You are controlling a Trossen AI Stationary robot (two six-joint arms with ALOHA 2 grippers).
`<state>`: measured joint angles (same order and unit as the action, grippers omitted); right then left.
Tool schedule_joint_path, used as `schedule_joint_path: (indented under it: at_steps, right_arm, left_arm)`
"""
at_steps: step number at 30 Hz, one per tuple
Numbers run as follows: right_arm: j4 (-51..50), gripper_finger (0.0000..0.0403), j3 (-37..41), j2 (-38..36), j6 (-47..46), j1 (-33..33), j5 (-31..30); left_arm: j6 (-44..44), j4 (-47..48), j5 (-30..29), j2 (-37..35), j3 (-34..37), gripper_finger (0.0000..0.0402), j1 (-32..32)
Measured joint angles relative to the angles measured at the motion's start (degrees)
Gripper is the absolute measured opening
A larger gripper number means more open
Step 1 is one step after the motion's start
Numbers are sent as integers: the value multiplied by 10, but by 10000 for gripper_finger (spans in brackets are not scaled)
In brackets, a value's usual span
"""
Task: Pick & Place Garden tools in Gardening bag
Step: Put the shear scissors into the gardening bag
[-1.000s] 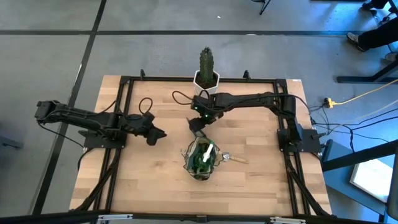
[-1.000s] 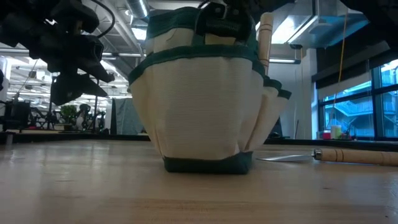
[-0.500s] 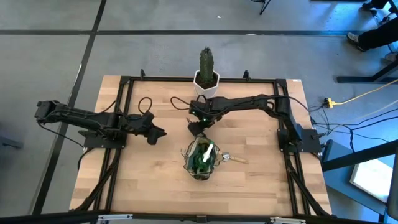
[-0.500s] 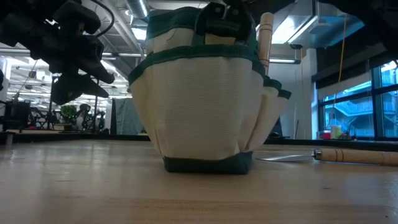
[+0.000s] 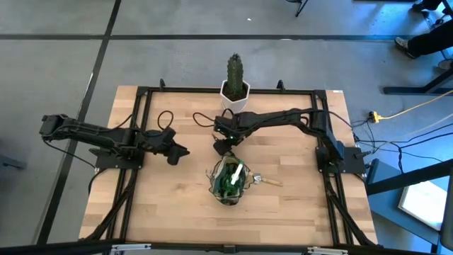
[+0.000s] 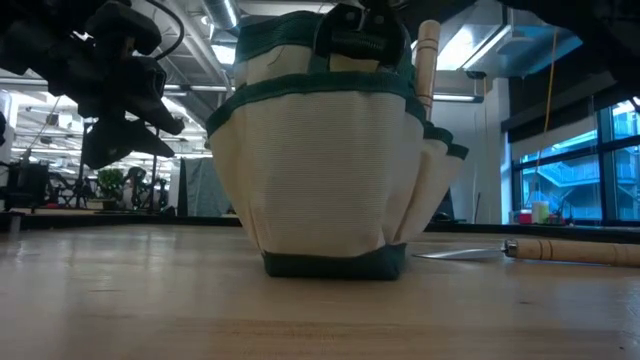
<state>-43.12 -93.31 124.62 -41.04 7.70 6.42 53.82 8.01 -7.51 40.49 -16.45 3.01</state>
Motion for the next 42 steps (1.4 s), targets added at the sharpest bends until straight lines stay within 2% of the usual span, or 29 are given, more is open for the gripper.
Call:
schedule_joint_path:
  at_steps: [16, 22, 31, 37, 42]
  right_arm:
    - [11, 186, -2, 27, 16, -3, -5]
    - [18, 140, -2, 31, 26, -3, -19]
    - [29, 26, -1, 34, 25, -2, -17]
    - [24, 24, -9, 27, 25, -1, -8]
    - [-5, 24, -67, 21, 28, -1, -22]
  left_arm:
    - [5, 0, 12, 0, 0, 157, 0]
    - [8, 0, 16, 0, 0, 157, 0]
    - [19, -1, 31, 0, 0, 157, 0]
    - [21, -2, 31, 0, 0, 157, 0]
    - [21, -4, 28, -1, 0, 157, 0]
